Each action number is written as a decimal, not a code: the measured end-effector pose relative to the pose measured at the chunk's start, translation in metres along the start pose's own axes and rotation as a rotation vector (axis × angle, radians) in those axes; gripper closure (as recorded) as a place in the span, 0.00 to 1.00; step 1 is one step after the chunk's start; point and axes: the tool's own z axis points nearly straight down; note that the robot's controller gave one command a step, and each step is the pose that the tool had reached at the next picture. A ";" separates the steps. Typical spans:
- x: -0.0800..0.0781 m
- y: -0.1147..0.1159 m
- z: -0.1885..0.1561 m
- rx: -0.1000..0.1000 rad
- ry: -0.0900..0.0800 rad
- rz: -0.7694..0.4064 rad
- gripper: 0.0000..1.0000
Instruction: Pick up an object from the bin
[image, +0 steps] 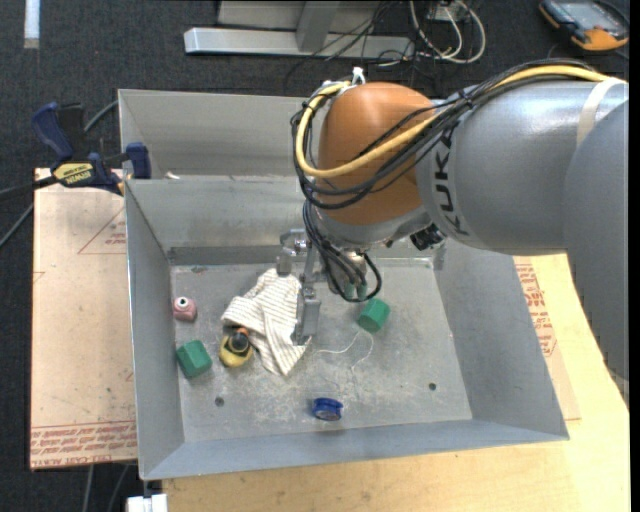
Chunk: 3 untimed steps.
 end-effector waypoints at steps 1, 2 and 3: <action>-0.002 -0.001 -0.005 -0.001 -0.008 0.003 0.00; -0.015 0.001 0.071 -0.001 -0.008 -0.111 0.00; -0.008 0.001 0.121 -0.001 -0.016 -0.564 1.00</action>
Offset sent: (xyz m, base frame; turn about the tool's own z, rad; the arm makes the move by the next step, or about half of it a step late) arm 0.0206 0.0006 -0.1239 -0.1860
